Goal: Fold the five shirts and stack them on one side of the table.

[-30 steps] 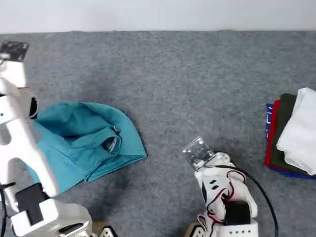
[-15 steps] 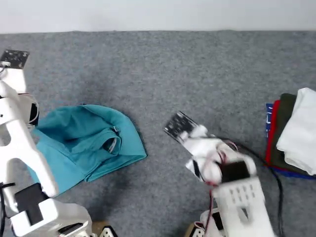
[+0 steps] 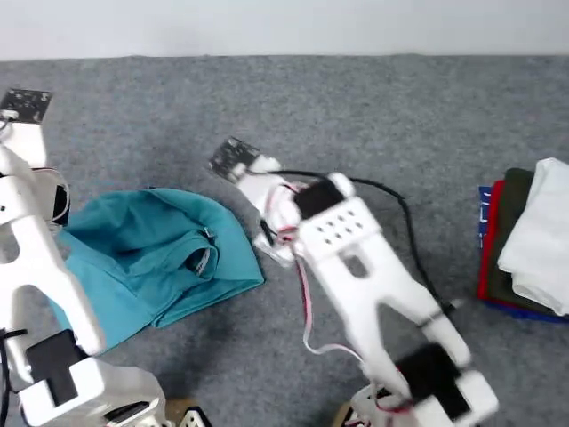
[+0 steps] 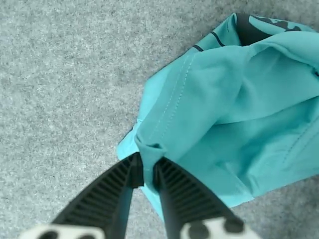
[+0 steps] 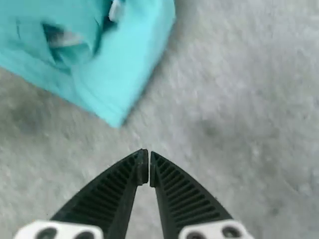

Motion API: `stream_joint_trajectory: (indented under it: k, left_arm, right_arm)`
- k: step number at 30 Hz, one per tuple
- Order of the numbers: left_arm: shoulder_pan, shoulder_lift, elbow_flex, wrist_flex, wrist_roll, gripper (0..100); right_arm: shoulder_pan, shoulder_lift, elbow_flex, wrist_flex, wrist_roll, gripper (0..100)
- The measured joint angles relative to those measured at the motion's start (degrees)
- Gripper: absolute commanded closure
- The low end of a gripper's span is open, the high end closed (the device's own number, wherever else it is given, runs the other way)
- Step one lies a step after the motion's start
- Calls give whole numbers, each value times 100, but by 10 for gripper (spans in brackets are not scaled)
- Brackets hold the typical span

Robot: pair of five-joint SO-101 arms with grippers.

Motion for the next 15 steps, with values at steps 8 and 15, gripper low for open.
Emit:
stream_joint_trajectory:
  k: [8,15]
  left_arm:
    - [0,0,0,0,79,986]
    - [0,0,0,0,220,986]
  right_arm:
    - [-677,1811,-1345,-9,-686,990]
    - [-765,3209,-2075,-9,-818,990]
